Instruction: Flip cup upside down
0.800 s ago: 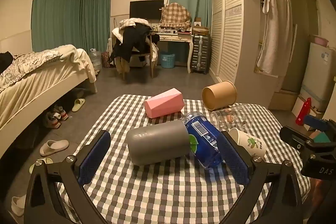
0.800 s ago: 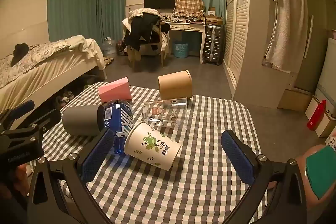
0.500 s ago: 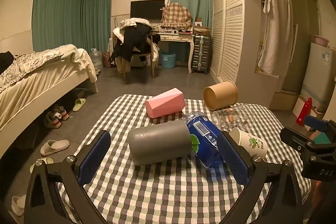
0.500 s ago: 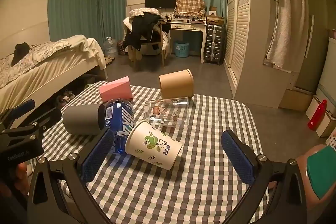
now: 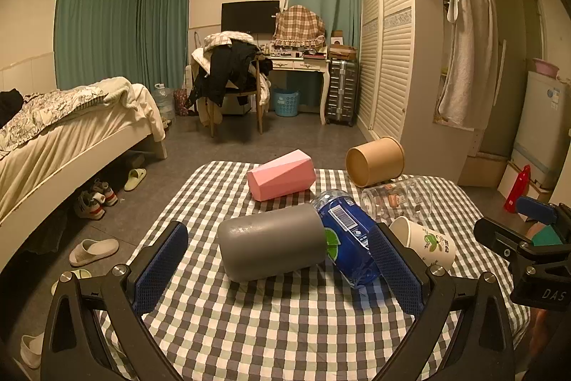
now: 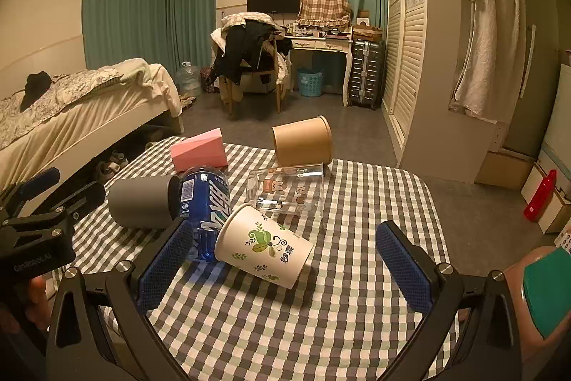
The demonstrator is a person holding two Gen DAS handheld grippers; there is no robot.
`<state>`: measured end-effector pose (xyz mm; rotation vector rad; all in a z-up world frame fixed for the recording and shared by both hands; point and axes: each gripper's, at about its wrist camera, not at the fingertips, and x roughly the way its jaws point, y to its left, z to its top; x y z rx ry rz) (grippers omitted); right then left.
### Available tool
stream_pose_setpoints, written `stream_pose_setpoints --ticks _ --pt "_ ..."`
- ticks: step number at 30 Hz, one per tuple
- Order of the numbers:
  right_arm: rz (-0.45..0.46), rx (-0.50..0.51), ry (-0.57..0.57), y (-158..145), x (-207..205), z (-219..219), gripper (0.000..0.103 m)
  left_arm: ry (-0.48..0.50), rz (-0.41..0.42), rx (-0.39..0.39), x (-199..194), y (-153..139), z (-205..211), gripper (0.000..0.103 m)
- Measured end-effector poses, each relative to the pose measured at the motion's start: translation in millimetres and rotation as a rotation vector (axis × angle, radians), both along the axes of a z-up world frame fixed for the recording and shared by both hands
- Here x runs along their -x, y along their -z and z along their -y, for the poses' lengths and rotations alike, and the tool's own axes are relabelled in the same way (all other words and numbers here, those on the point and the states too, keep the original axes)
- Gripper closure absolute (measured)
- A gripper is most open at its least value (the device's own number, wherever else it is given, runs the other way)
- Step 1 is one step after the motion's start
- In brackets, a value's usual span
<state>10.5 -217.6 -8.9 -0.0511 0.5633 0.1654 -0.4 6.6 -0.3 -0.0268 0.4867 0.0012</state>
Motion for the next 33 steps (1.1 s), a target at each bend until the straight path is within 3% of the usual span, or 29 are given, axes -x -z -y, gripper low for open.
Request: stream_pose_setpoints --ticks 33 --pt "-0.008 0.004 -0.012 5.7 0.2 -6.2 0.000 -0.001 0.001 -0.012 1.3 1.0 2.6 0.000"
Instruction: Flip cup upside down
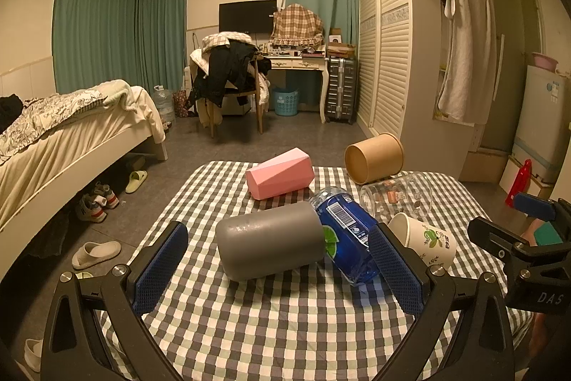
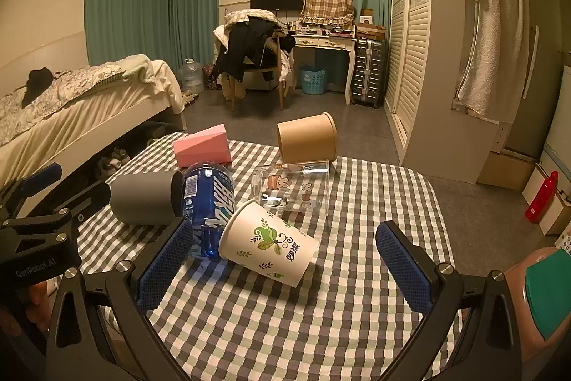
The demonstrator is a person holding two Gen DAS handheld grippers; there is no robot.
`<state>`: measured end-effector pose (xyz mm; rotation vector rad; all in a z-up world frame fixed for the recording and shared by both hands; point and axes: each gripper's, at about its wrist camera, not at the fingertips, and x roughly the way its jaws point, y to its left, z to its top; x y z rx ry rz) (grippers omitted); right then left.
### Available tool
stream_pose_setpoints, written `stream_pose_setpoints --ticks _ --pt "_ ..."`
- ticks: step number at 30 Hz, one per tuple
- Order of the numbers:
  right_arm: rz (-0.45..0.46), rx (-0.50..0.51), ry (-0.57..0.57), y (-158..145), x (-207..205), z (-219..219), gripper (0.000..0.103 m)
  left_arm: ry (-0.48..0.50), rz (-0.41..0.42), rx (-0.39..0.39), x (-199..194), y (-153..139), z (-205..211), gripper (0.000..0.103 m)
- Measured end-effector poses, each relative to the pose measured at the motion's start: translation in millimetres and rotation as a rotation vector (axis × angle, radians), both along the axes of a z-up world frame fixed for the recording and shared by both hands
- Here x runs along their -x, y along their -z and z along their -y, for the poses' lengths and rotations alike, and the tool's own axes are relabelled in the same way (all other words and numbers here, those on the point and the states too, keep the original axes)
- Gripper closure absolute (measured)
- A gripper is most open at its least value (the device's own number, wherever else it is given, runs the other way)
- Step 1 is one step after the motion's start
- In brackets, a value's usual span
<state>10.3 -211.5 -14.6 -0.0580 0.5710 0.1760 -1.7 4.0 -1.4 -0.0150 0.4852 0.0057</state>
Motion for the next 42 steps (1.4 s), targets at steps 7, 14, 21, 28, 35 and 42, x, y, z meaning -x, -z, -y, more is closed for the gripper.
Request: stream_pose_setpoints --ticks 7,14,21,28,35,42 --pt "-0.001 0.001 0.000 -1 0 1 0.000 0.000 0.000 -0.001 0 0 0 0.000" --pt "-0.001 0.000 0.000 0 0 0 0.000 -0.001 -0.001 -0.003 0 0 0 0.000" --pt "-0.003 0.000 -0.003 1 -1 -1 0.000 0.000 -0.002 -0.003 0 0 0 0.000" --pt "-0.009 0.002 -0.019 3 -2 -8 0.000 -0.011 -0.004 -0.002 0 1 -3 0.000" --pt "-0.035 -0.002 -0.074 -1 -9 -25 0.000 -0.078 -0.013 -0.011 -7 6 -28 0.000" --pt "-0.104 0.056 -0.128 15 -38 -59 0.000 -0.129 -0.055 -0.015 -23 19 -62 0.000"
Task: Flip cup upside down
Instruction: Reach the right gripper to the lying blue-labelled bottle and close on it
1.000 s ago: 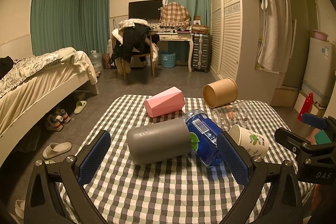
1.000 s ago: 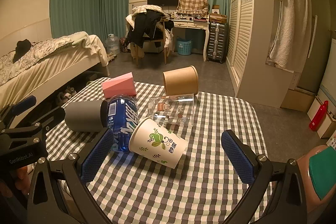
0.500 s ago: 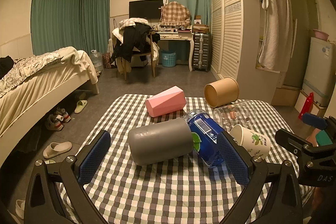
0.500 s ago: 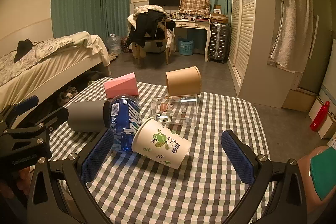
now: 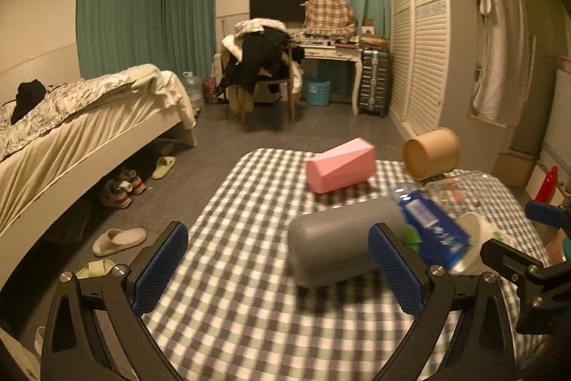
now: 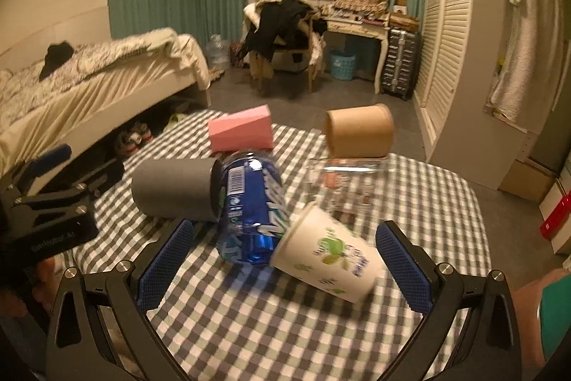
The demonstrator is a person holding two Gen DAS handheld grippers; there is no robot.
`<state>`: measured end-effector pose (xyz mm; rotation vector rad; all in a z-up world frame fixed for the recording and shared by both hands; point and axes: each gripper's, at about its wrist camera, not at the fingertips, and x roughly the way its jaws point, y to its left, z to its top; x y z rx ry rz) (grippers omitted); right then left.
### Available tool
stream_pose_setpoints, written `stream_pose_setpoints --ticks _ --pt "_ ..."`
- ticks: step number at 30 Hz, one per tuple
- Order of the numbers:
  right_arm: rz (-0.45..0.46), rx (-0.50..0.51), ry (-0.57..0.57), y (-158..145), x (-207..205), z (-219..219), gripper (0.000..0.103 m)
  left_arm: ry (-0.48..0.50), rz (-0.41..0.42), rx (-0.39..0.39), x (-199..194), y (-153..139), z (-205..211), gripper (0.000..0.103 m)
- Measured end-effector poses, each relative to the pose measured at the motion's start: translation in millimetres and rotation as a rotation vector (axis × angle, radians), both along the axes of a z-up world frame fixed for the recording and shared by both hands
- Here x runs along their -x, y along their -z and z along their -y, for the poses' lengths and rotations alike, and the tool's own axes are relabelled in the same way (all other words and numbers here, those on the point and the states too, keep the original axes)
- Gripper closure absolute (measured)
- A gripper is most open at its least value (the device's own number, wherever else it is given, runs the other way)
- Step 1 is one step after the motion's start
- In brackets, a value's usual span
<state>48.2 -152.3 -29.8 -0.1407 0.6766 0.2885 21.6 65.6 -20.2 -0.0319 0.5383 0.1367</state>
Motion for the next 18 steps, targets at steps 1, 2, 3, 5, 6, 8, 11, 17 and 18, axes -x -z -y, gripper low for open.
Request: stream_pose_setpoints --ticks 1,2,3,5,6,8,11,17,18 --pt "-0.012 0.008 -0.006 3 -6 -4 0.000 -0.010 -0.007 0.001 -2 2 -6 0.000" --pt "-0.028 0.020 -0.013 7 -12 -10 0.000 -0.016 -0.013 0.004 -4 4 -10 0.000" --pt "-0.035 0.032 -0.017 10 -17 -15 0.000 -0.021 -0.018 0.010 -5 5 -14 0.000" --pt "-0.049 0.059 -0.026 18 -25 -24 0.000 -0.029 -0.030 0.021 -7 8 -23 0.000" --pt "-0.049 0.070 -0.034 21 -29 -29 0.000 -0.032 -0.034 0.023 -8 9 -26 0.000" --pt "-0.057 0.098 -0.053 28 -35 -39 0.000 -0.035 -0.043 0.023 -9 11 -28 0.000" --pt "-0.039 0.152 -0.060 35 -41 -51 0.000 -0.033 -0.051 0.029 -10 13 -30 0.000" --pt "0.004 0.161 -0.064 28 -45 -56 0.009 -0.030 -0.058 0.050 -10 13 -32 0.000" --pt "0.000 0.149 -0.069 26 -46 -56 0.009 -0.029 -0.057 0.052 -10 13 -32 0.000"
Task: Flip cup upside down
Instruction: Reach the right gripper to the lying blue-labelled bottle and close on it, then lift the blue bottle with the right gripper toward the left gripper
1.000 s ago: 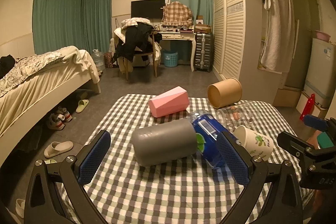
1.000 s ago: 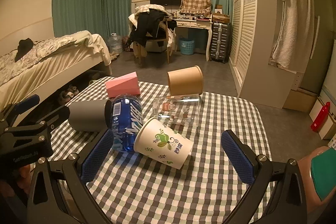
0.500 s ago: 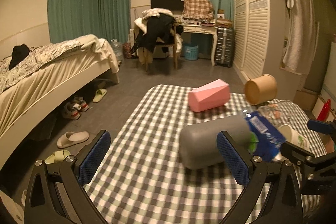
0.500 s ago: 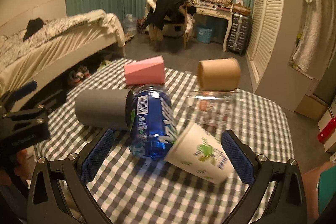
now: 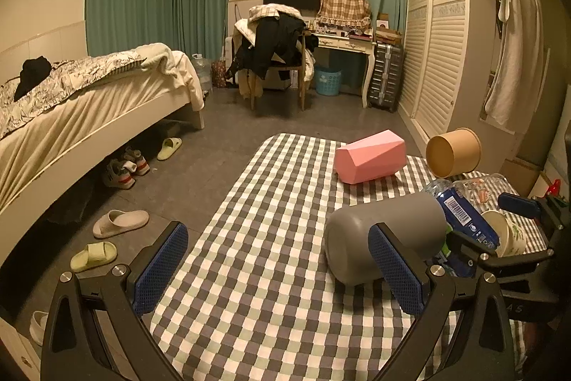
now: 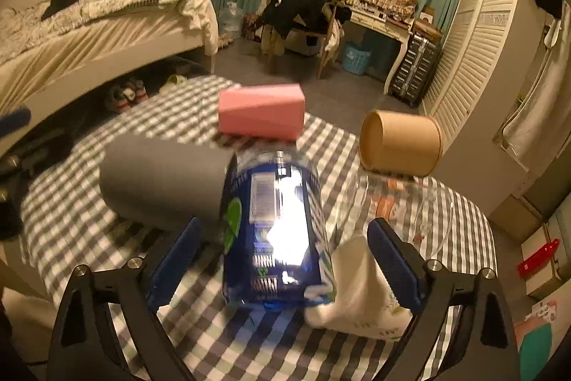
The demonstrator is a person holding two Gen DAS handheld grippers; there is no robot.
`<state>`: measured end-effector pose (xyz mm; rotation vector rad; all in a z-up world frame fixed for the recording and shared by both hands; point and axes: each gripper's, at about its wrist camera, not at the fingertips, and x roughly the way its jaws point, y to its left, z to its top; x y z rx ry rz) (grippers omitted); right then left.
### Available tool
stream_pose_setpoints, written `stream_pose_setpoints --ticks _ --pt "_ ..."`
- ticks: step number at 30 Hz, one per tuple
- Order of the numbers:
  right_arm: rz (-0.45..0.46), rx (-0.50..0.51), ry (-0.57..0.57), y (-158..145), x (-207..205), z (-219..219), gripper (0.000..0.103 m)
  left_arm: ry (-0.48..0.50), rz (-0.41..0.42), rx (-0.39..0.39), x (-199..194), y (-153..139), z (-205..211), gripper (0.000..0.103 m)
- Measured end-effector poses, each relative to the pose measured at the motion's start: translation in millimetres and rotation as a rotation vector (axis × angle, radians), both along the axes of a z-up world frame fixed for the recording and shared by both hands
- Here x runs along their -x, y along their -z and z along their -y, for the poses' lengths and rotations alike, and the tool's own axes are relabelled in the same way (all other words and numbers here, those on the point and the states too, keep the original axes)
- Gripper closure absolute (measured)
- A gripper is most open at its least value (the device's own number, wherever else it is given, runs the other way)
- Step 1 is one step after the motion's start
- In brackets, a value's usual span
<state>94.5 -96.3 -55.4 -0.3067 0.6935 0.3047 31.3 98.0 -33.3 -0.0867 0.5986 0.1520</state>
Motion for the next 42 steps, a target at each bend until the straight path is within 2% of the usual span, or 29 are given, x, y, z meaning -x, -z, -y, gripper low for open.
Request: stream_pose_setpoints --ticks 2,4,7,14,16,17,20,23,27,29,31,34,37,42 --pt "-0.020 -0.022 -0.022 0 -2 -3 0.009 0.002 -0.003 0.005 -1 0 0 0.000" --pt "-0.038 0.003 -0.029 6 -5 -8 0.009 0.003 -0.006 0.008 -1 0 1 0.000" --pt "-0.069 0.015 -0.031 17 -8 -8 0.015 0.005 -0.009 0.010 -2 1 2 0.000" --pt "-0.041 0.123 -0.035 29 -18 -18 0.016 0.015 -0.022 0.011 -4 2 6 0.000" --pt "-0.064 0.143 -0.046 33 -22 -22 0.020 0.018 -0.023 0.014 -4 2 6 0.000" --pt "-0.045 0.172 -0.046 34 -22 -26 0.021 0.020 -0.024 0.016 -3 2 6 0.000" --pt "-0.045 0.217 -0.053 36 -22 -31 0.033 0.021 -0.025 0.023 -4 2 5 0.000" --pt "-0.059 0.241 -0.029 38 -28 -32 0.034 0.019 -0.026 0.034 -4 2 4 0.000" --pt "-0.072 0.326 0.016 45 -39 -38 0.034 0.020 -0.026 0.061 -3 0 -2 0.000" --pt "-0.071 0.338 0.029 44 -42 -38 0.039 0.021 -0.023 0.076 -2 -1 -6 0.000" --pt "-0.080 0.322 0.038 39 -43 -37 0.040 0.020 -0.020 0.087 -1 -2 -9 0.000" --pt "-0.090 0.241 0.061 25 -38 -31 0.040 0.013 -0.017 0.096 1 -3 -16 0.000" --pt "-0.064 0.241 0.076 11 -27 -33 0.040 0.005 -0.016 0.106 3 -2 -22 0.000" --pt "-0.054 0.183 0.120 -16 5 -34 0.040 0.003 -0.014 0.119 5 -3 -26 0.000"
